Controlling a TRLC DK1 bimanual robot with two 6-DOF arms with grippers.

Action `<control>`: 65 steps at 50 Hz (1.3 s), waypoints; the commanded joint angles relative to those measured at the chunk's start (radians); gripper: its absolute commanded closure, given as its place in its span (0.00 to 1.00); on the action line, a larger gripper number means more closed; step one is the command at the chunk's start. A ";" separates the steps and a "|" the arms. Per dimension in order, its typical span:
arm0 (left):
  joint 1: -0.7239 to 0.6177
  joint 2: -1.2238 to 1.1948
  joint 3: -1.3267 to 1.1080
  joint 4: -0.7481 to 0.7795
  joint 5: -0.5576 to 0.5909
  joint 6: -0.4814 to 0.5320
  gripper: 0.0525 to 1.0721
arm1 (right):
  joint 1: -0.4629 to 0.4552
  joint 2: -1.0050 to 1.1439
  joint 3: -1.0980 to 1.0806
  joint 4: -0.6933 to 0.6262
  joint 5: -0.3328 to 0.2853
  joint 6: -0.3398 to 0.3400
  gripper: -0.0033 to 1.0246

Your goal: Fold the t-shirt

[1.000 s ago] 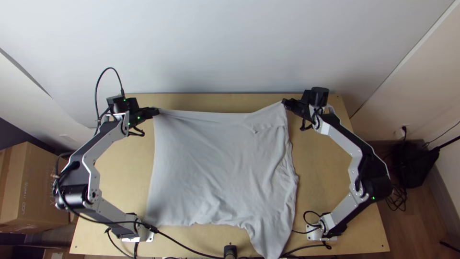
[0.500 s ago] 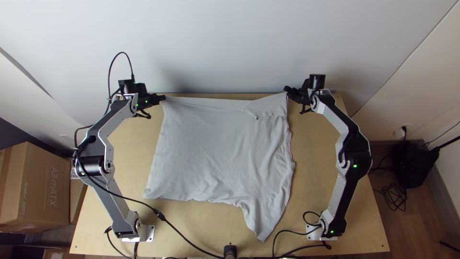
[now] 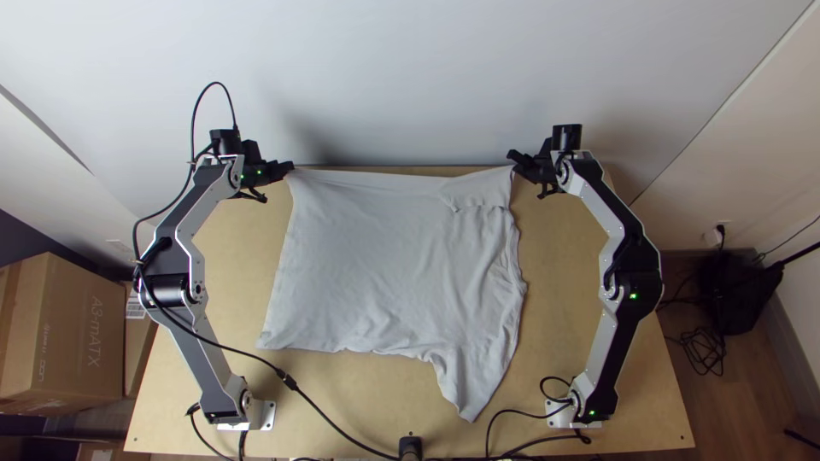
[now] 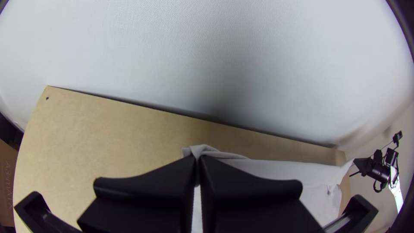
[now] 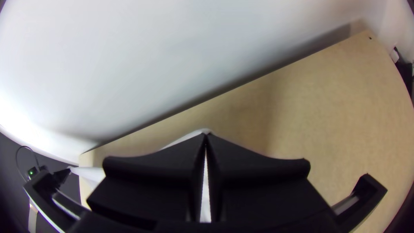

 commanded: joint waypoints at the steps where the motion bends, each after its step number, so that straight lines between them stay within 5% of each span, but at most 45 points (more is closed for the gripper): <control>1: 0.004 -0.046 -0.034 -0.002 -0.006 -0.022 0.98 | 0.002 -0.097 -0.077 -0.002 0.016 0.002 0.97; 65: 0.044 -0.303 -0.616 0.193 0.039 0.010 0.98 | 0.058 -0.525 -0.738 0.000 -0.003 0.019 0.97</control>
